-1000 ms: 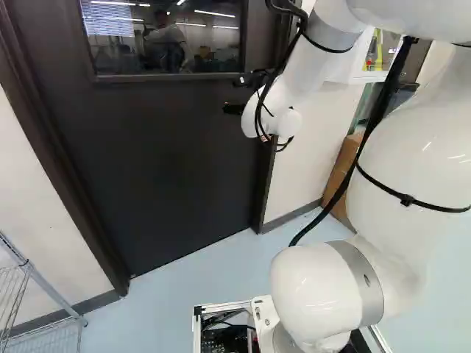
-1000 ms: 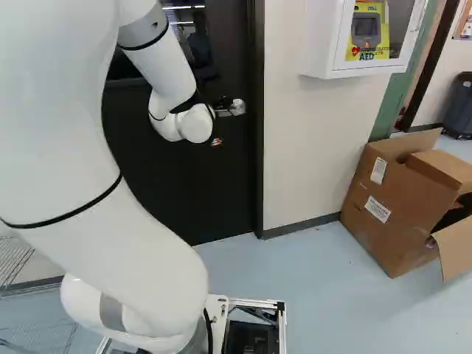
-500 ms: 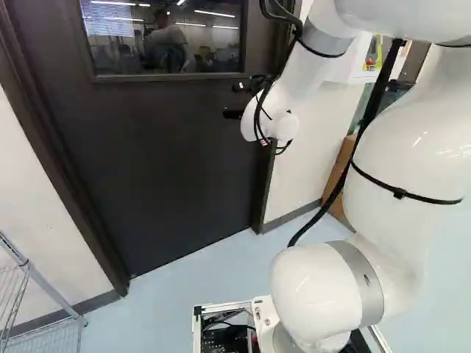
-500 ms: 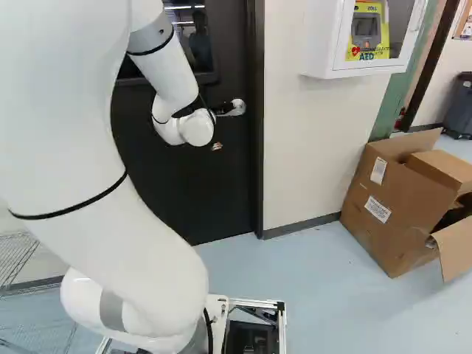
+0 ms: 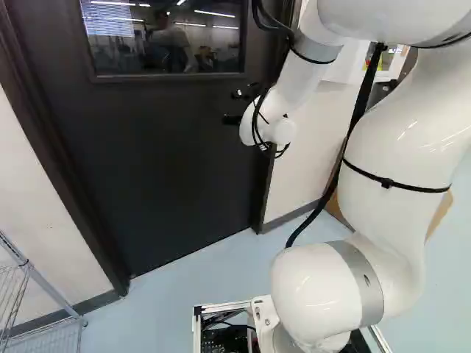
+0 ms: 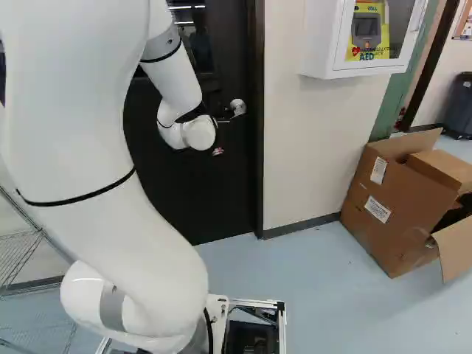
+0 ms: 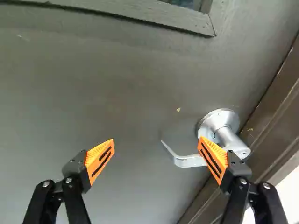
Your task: Open the door and move inside
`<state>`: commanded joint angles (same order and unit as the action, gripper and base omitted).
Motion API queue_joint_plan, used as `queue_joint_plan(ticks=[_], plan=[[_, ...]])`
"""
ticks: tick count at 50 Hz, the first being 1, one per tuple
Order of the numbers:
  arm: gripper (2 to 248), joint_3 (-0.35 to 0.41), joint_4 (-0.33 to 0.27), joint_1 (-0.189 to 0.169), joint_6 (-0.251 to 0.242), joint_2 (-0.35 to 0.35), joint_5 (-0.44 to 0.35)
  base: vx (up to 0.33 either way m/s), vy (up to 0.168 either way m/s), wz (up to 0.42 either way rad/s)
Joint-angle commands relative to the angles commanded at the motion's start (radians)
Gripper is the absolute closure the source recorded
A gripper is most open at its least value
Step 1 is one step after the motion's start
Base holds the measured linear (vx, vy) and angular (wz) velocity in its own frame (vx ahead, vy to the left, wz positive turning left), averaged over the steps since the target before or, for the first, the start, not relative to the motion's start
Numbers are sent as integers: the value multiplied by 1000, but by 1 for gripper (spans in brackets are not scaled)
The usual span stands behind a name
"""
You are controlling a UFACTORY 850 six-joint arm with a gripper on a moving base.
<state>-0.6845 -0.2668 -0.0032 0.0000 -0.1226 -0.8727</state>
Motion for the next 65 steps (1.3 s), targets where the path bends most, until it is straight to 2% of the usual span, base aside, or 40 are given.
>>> queue_joint_plan(ticks=[24, 46, 65], plan=[[3, 6, 0, 0, 0, -47, 0, 0, 0, 0], [3, -22, 0, -4, 0, -120, 0, 0, 0, 0], [3, -106, 0, 0, 0, -231, 0, 0, 0, 0]])
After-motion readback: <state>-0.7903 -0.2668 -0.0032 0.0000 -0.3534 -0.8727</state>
